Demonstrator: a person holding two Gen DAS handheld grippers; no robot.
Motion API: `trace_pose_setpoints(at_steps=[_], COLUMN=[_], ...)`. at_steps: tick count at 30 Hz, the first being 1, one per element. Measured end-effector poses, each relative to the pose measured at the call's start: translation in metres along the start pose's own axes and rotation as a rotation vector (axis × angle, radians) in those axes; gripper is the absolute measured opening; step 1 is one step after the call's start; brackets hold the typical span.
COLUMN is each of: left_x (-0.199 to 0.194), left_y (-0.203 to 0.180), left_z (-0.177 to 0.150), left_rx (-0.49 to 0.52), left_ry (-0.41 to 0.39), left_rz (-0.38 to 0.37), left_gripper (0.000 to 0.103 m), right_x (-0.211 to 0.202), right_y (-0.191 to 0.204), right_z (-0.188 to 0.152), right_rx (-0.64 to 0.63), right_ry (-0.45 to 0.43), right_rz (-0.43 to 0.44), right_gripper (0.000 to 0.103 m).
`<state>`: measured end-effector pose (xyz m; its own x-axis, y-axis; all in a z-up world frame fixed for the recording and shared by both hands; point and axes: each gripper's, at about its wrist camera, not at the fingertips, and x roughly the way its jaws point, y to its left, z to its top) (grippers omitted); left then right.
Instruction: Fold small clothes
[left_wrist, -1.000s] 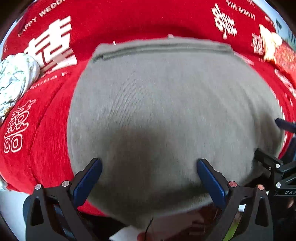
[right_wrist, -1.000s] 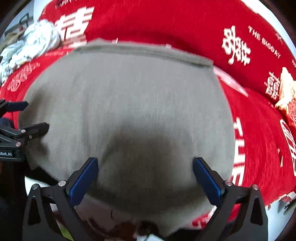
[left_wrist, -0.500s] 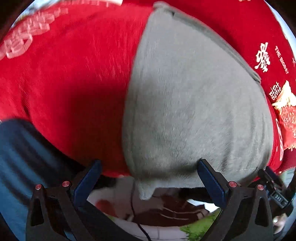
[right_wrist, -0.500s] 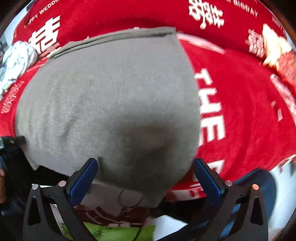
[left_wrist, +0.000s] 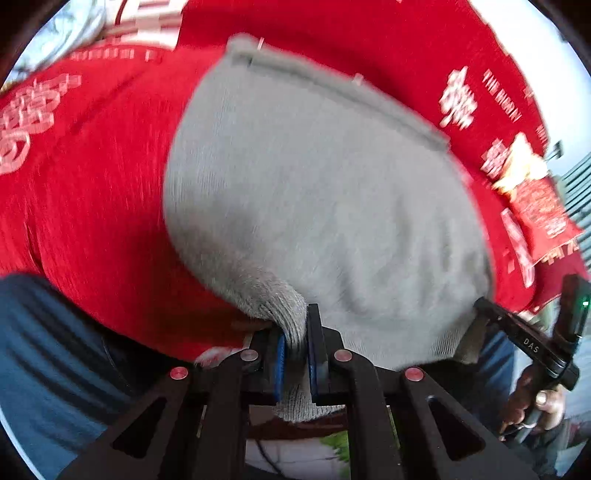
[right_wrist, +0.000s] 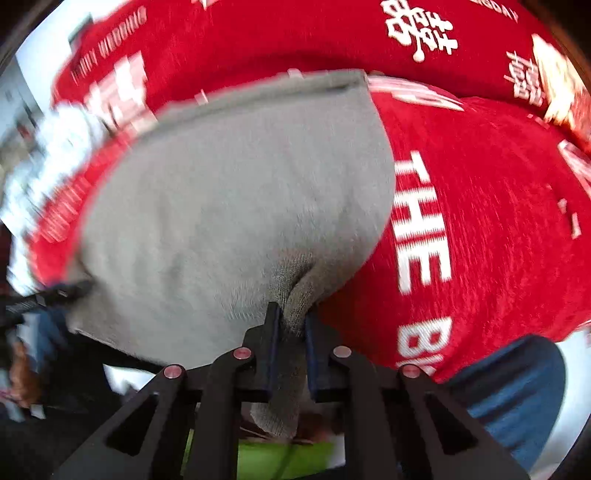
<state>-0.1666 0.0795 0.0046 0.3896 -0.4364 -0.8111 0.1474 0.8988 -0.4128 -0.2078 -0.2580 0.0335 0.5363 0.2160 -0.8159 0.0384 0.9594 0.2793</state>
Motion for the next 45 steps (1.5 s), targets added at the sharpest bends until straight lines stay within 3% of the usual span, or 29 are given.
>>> trace_pose_setpoints(at_steps=[1, 4, 8, 11, 15, 17, 18, 19, 20, 21, 22, 24, 31, 34, 35, 36, 37, 38, 41, 45], left_x=[-0.011, -0.028, -0.021, 0.006, 0.029, 0.030, 0.029, 0.027, 0.026, 0.025, 0.021, 0.015, 0.023, 0.027, 0.029, 0.031, 0.036, 0.040, 0.032, -0.012], left_y=[-0.004, -0.012, -0.008, 0.002, 0.013, 0.019, 0.020, 0.022, 0.022, 0.024, 0.025, 0.025, 0.028, 0.027, 0.025, 0.023, 0.022, 0.021, 0.022, 0.011], left_z=[0.006, 0.031, 0.080, 0.108, 0.101, 0.094, 0.091, 0.088, 0.085, 0.082, 0.078, 0.073, 0.063, 0.060, 0.059, 0.057, 0.056, 0.055, 0.053, 0.053], left_rx=[0.009, 0.033, 0.008, -0.050, -0.082, -0.105, -0.109, -0.114, -0.116, -0.123, -0.134, -0.144, -0.173, -0.193, -0.191, -0.186, -0.177, -0.176, -0.184, -0.124], left_ry=[-0.038, -0.115, -0.181, -0.153, -0.099, -0.099, -0.098, -0.093, -0.088, -0.077, -0.088, -0.118, -0.071, -0.062, -0.056, -0.053, -0.036, -0.020, -0.064, -0.204], left_rz=[-0.012, -0.020, -0.016, -0.012, -0.014, -0.047, -0.056, -0.068, -0.071, -0.080, -0.117, -0.143, -0.174, -0.187, -0.187, -0.187, -0.189, -0.191, -0.185, -0.200], left_gripper=[0.010, 0.010, 0.010, 0.010, 0.011, 0.011, 0.011, 0.018, 0.029, 0.057, 0.071, 0.071, 0.071, 0.070, 0.066, 0.045, 0.017, 0.010, 0.011, 0.011], right_x=[-0.007, -0.025, -0.015, 0.016, 0.049, 0.045, 0.041, 0.035, 0.028, 0.020, 0.016, 0.009, 0.029, 0.042, 0.047, 0.050, 0.052, 0.053, 0.042, 0.010], right_y=[-0.002, -0.005, -0.007, -0.005, -0.005, -0.013, -0.016, -0.020, -0.023, -0.025, -0.026, -0.029, -0.025, -0.022, -0.020, -0.018, -0.018, -0.017, -0.016, -0.010], right_z=[0.005, 0.030, 0.069, 0.093, 0.098, 0.094, 0.092, 0.089, 0.085, 0.078, 0.074, 0.063, 0.058, 0.060, 0.060, 0.060, 0.060, 0.060, 0.057, 0.057], right_rx=[0.004, 0.014, 0.055, 0.074, 0.083, 0.118, 0.136, 0.153, 0.163, 0.169, 0.169, 0.183, 0.209, 0.214, 0.206, 0.197, 0.187, 0.181, 0.165, 0.116], right_ry=[0.002, -0.107, -0.181, -0.158, -0.096, -0.088, -0.088, -0.099, -0.117, -0.138, -0.149, -0.143, -0.082, -0.053, -0.036, -0.026, -0.016, -0.011, -0.045, -0.114], right_rz=[0.032, 0.060, 0.078, 0.062, 0.021, 0.058, 0.085, 0.113, 0.129, 0.130, 0.134, 0.180, 0.226, 0.251, 0.257, 0.259, 0.260, 0.256, 0.274, 0.315], right_gripper=[0.013, 0.013, 0.013, 0.013, 0.015, 0.028, 0.045, 0.055, 0.075, 0.082, 0.082, 0.082, 0.079, 0.064, 0.047, 0.026, 0.020, 0.017, 0.014, 0.013])
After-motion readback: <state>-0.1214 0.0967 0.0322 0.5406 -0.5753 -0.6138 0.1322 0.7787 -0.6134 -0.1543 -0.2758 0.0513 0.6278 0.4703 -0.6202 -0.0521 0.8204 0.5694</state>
